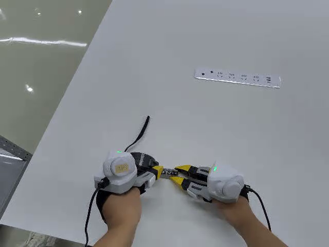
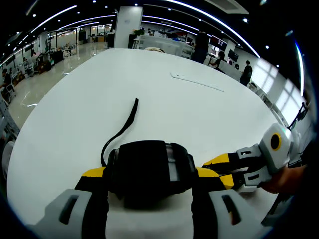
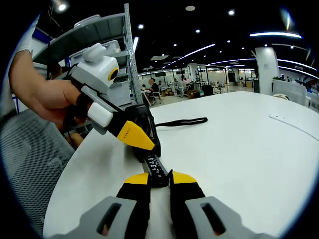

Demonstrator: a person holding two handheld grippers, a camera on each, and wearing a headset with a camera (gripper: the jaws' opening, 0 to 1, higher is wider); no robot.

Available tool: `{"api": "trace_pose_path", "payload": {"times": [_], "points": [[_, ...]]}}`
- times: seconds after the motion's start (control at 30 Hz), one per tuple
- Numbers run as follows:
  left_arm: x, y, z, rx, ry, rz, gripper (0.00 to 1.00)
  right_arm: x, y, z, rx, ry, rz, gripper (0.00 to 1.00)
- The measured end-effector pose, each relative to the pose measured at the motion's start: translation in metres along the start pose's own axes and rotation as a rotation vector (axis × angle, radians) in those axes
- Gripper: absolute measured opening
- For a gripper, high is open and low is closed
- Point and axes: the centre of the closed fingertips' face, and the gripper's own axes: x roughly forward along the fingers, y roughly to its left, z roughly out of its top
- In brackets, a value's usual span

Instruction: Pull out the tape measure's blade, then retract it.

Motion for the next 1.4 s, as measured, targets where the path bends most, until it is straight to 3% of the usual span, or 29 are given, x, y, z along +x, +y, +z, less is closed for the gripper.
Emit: {"api": "trace_pose_path", "payload": {"times": [1.4], "points": [[-0.001, 0.000, 0.000, -0.028, 0.006, -0.014, 0.65, 0.029, 0.009, 0.008, -0.019, 0.012, 0.027, 0.11]]}}
